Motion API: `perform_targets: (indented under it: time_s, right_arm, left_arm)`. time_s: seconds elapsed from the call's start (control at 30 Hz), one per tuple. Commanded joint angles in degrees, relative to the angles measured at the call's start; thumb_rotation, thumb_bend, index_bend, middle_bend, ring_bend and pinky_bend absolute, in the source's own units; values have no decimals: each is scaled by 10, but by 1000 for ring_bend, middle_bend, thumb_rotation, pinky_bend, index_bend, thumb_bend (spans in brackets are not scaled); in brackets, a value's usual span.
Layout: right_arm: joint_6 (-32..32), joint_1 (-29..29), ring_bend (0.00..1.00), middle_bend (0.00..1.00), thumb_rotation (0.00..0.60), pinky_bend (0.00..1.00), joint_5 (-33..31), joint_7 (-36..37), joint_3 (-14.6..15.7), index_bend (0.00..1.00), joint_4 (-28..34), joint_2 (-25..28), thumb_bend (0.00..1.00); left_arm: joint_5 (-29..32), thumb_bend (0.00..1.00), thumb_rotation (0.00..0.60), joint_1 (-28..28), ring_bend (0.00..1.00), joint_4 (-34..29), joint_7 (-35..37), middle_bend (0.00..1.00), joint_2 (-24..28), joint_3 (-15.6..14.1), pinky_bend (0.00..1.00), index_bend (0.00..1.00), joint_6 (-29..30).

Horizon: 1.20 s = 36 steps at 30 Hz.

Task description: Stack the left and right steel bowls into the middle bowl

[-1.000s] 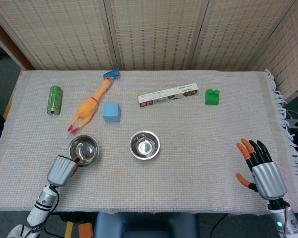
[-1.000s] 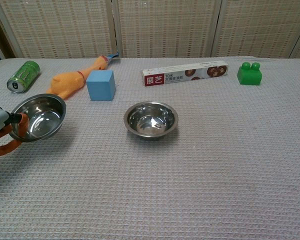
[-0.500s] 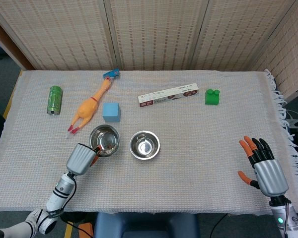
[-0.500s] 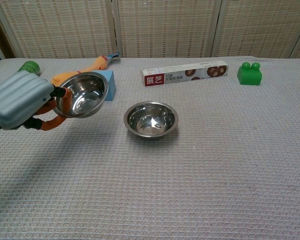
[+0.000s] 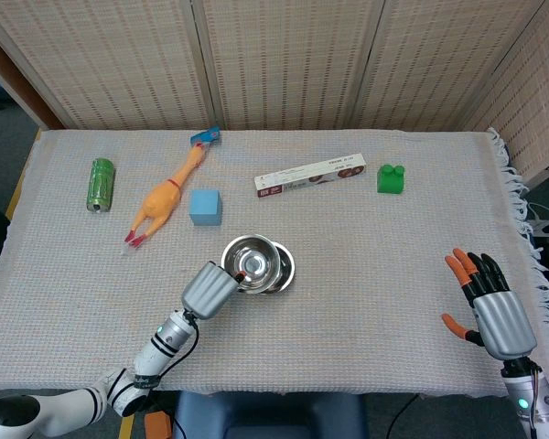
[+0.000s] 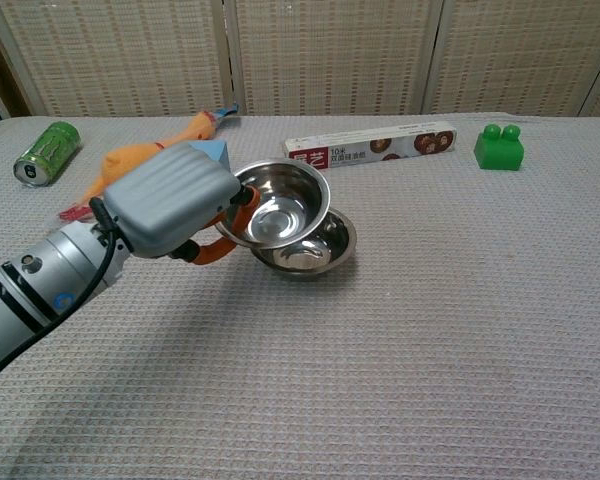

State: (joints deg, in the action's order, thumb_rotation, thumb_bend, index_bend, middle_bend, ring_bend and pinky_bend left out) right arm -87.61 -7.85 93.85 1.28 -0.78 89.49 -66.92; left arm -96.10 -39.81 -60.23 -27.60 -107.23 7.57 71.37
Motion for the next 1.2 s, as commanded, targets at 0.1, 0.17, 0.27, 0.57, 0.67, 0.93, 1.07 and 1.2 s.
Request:
perform_targets:
  time_s: [0.1,0.17,0.27,0.57,0.67,0.93,1.07,1.2]
  right_arm:
    - [3,1,0,0,600,0,-5,6,-2,0,0,4,134]
    - [3,1,0,0,600,0,-5,10,-2,0,0,6,134]
    - [0,3,0,0,600,0,-1,12,-1,0,0,8,134]
    - [-1,5,0,0,600,0,-4,9,-5,0,-1,8,134]
    - [2,3,0,0,600,0,-1,3,-3,0,0,6,134]
    - [-11,9,0,0,600,0,6,-17,-6,0,-11,-2,134]
    - [-5,12,0,0,600,0,5,-33,0,0,-3,1,132]
    - [9,17,0,0,600,0,-15,-55,3,0,17,8,124]
  left_arm:
    - [7,396,600,-10,1000,12,-5,995,-11,0,1000,607,-13]
    - [13,397,600,-13,1000,21,-8,994,-16,-3,1000,587,-23]
    - [24,396,600,-17,1000,41,-6,992,-22,-1,1000,530,-35]
    - [35,394,600,-16,1000,18,4,988,-4,-15,1000,200,-56]
    - [18,394,600,-15,1000,-33,17,983,11,-26,1000,115,-38]
    - [15,395,600,91,394,-198,-28,361,154,-72,632,80,84]
    - [86,390,600,190,49,-308,75,90,279,-119,250,4,134]
    - [113,386,600,270,0,-349,249,0,409,-162,110,0,186]
